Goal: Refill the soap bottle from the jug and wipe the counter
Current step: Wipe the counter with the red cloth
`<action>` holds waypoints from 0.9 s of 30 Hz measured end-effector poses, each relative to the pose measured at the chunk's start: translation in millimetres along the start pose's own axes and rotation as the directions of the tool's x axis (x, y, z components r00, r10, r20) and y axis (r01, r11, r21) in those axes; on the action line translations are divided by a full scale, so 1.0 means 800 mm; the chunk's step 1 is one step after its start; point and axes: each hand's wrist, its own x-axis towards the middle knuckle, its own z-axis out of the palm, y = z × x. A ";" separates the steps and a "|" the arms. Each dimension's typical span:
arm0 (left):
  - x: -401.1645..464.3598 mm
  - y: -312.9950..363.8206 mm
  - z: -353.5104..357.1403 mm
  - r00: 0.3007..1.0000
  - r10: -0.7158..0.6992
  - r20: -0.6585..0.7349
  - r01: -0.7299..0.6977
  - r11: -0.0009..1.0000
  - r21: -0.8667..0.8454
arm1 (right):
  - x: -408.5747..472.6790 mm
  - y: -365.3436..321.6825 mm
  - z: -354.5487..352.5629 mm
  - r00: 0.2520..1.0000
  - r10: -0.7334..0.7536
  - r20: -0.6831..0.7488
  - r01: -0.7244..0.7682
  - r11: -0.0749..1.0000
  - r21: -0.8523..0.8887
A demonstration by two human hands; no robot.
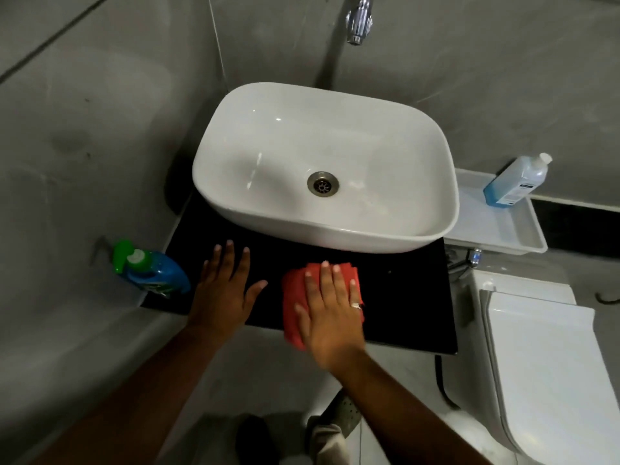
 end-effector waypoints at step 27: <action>0.008 -0.005 0.009 1.000 -0.002 0.016 0.002 1.000 0.008 | -0.058 0.128 -0.016 0.998 0.007 0.061 -0.007 1.000 -0.003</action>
